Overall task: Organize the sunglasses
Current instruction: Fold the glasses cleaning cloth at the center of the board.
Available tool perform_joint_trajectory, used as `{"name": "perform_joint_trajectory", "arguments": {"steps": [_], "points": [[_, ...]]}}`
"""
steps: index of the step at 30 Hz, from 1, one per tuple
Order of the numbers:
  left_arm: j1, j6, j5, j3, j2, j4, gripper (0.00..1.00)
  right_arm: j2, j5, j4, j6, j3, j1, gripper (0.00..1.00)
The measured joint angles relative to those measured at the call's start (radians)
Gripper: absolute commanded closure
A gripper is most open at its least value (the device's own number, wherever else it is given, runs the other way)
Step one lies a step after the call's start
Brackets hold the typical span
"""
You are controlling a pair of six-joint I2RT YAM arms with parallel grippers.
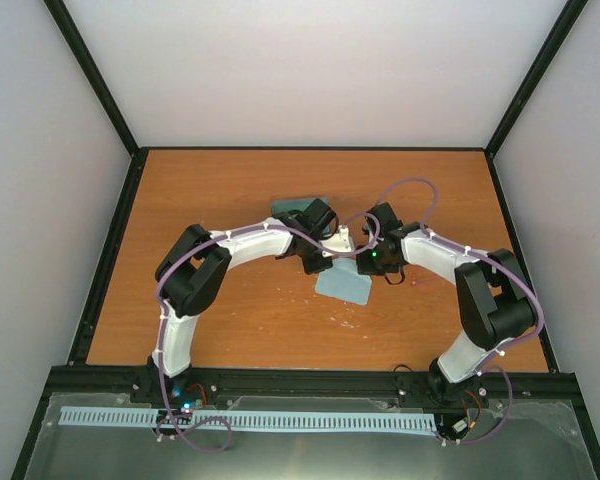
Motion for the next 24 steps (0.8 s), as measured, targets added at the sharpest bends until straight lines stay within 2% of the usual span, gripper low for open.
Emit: {"name": "perform_joint_trajectory", "arguments": {"steps": [24], "points": [[-0.038, -0.042, 0.034, -0.149, -0.094, 0.019, 0.99, -0.055, -0.064, 0.027, -0.011, -0.099, 0.006, 0.97]]}}
